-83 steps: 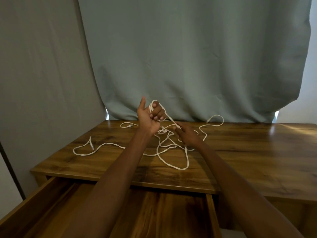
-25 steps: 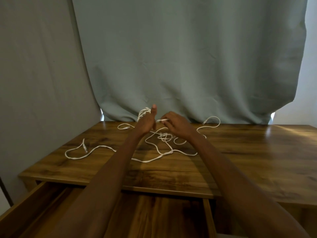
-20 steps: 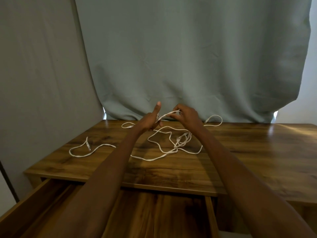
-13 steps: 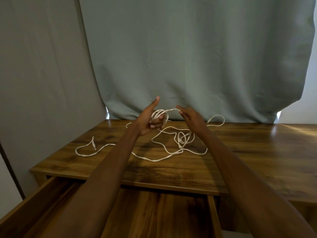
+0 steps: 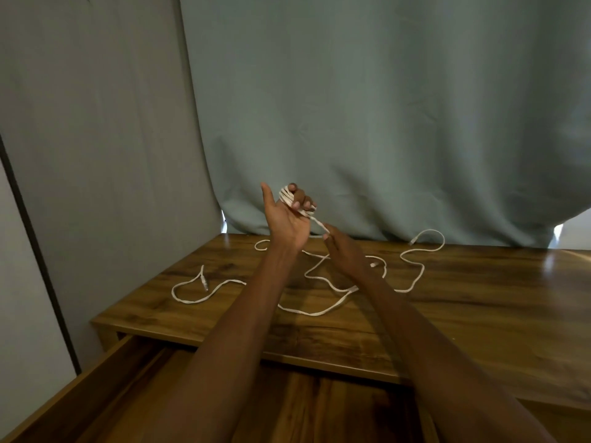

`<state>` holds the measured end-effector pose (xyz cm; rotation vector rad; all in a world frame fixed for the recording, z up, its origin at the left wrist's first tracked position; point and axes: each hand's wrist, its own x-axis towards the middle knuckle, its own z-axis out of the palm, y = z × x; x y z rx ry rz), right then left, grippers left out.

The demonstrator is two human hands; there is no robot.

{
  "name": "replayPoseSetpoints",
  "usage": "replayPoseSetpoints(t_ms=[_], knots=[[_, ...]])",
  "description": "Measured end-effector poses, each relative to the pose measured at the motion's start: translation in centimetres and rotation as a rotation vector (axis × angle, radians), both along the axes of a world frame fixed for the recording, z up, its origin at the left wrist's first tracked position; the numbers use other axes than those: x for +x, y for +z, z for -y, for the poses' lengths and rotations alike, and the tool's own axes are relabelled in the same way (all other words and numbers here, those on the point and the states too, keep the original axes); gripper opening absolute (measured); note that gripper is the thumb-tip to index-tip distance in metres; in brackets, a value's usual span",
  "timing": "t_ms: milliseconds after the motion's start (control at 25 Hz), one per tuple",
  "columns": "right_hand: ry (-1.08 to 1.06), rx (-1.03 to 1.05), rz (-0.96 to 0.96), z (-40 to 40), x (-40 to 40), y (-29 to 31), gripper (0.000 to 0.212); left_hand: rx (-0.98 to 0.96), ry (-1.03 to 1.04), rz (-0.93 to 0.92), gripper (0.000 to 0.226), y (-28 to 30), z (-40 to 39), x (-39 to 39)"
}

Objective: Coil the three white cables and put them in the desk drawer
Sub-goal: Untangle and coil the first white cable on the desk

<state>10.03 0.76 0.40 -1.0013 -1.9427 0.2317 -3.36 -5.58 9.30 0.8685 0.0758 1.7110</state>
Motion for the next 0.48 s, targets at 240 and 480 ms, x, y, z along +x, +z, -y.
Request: replayPoseSetpoints(t_ms=[240, 480], knots=[[0.113, 0.168, 0.213, 1.5, -1.2, 1.1, 0.035, -0.232, 0.536, -0.289, 0.051, 0.5, -2.9, -2.6], [-0.037, 0.186, 0.198, 1.4, -0.4, 2.4, 0.015, -0.053, 1.072, -1.076, 0.074, -3.6, -4.2, -3.0]])
